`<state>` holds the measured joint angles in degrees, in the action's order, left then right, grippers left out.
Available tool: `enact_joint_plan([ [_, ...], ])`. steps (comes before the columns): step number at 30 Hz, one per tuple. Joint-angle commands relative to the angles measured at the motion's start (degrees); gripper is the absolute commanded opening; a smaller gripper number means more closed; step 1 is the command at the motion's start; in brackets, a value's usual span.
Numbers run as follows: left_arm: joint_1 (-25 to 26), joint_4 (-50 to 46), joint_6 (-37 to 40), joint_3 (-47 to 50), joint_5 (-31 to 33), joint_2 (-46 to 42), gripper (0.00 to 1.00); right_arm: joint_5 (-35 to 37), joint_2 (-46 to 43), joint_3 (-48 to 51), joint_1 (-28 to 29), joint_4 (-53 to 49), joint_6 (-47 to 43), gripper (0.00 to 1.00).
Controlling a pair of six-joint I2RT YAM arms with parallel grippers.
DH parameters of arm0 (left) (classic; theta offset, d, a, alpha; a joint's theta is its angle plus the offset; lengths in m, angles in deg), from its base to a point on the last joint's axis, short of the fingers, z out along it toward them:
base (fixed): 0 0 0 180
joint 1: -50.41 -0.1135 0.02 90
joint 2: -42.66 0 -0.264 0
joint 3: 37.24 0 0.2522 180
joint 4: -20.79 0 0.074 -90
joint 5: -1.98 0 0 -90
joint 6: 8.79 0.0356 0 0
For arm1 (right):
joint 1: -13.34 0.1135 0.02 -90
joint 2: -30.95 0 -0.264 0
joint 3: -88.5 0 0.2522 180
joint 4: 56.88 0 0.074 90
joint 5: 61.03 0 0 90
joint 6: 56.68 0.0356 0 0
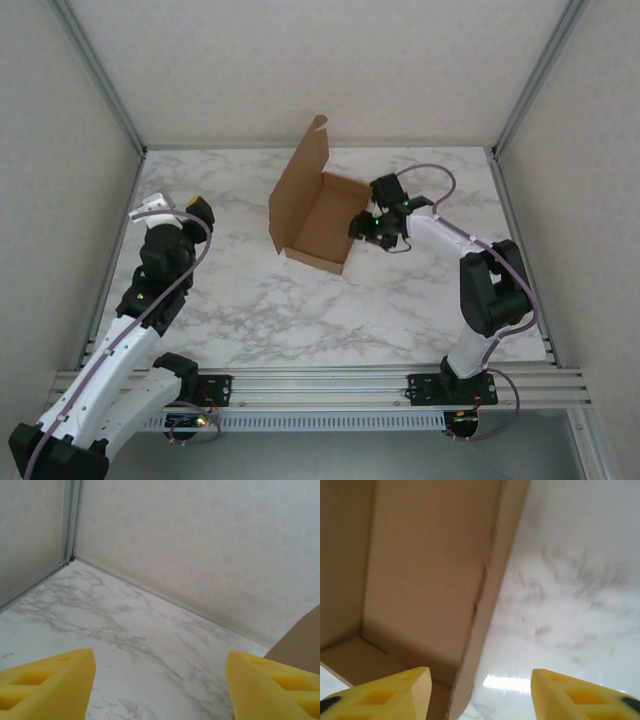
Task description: Fold the paper box
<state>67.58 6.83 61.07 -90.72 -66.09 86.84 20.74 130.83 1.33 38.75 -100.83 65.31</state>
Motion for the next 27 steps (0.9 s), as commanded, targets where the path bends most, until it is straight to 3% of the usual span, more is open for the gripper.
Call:
enact_joint_plan([
  [1,0.4,0.4,0.8,-0.2,0.4,-0.2,0.7,6.2,4.5,-8.2,-0.4,-4.5,-4.9,0.56],
  [5,0.5,0.5,1.2,0.0,1.1,-0.5,0.7,6.1,10.1,-13.0,0.6,-6.8,-3.9,0.54],
  [11,0.5,1.2,1.3,0.8,2.5,-1.6,0.7,9.2,10.3,-8.4,1.0,-6.8,-1.3,0.51],
  [20,0.4,0.9,0.3,0.4,2.9,-1.8,0.72,1.2,8.2,-0.9,3.0,-2.7,6.1,0.41],
  [27,0.5,0.6,0.0,0.3,3.1,-2.3,0.73,-6.4,4.7,5.0,11.1,2.5,16.0,0.43],
])
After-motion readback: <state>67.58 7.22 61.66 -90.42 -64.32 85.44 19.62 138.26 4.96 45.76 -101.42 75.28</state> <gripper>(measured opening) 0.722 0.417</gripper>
